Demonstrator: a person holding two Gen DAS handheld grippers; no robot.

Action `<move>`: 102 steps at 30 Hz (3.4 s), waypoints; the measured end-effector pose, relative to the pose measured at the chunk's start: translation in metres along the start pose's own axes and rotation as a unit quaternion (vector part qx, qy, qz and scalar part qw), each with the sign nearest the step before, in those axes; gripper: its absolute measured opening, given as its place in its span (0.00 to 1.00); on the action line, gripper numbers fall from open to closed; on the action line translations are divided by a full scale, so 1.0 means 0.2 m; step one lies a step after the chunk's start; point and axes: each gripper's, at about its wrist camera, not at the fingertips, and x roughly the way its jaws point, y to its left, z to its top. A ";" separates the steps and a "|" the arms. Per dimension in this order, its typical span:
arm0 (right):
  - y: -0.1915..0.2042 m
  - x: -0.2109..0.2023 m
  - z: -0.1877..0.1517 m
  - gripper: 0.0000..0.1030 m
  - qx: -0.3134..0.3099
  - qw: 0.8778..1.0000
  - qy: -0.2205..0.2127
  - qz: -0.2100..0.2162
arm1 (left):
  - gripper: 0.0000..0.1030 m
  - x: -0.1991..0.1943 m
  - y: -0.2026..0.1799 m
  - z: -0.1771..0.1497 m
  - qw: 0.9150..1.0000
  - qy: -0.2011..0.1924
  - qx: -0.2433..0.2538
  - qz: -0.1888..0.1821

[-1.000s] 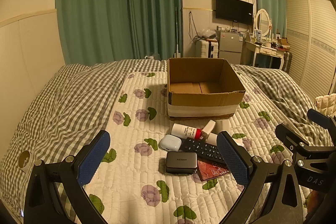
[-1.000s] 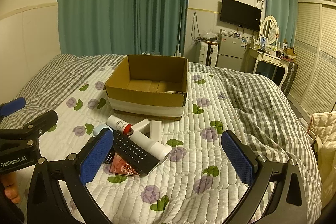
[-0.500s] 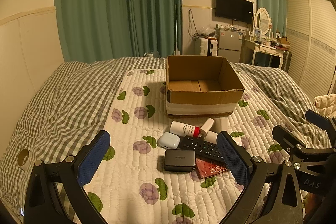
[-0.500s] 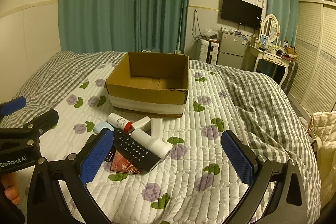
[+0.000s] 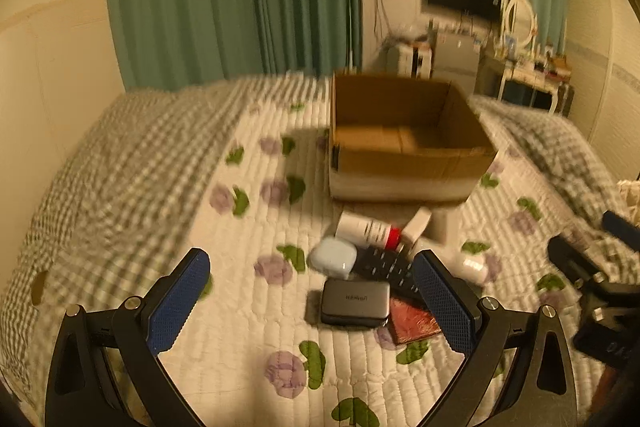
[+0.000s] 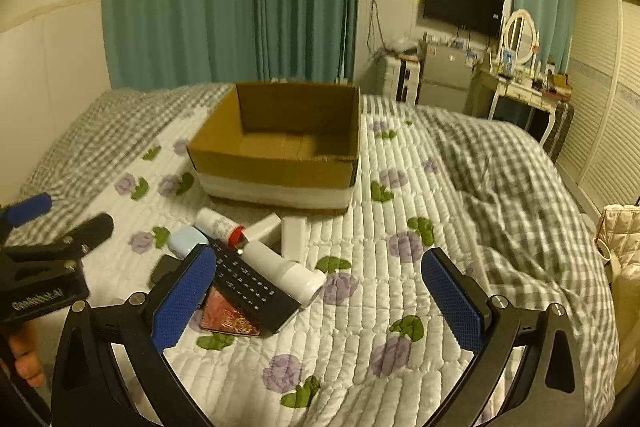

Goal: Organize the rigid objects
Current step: 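Grasp the grey UGREEN power bank with the left gripper while the right gripper grasps the black remote, then carry the power bank and remote into the box and open both grippers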

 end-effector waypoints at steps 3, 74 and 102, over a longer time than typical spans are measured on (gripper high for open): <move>-0.01 0.10 -0.02 1.00 -0.007 1.000 0.024 -0.003 | 1.00 0.16 -0.05 -0.07 0.999 0.044 0.015 0.005; 0.40 0.24 0.12 0.18 -0.102 0.986 0.051 0.122 | 0.66 0.00 0.03 0.10 0.999 0.022 0.029 -0.021; 0.04 1.02 0.70 0.18 -0.026 0.999 0.024 0.039 | 0.66 0.60 -0.22 0.86 0.996 -0.013 0.071 -0.049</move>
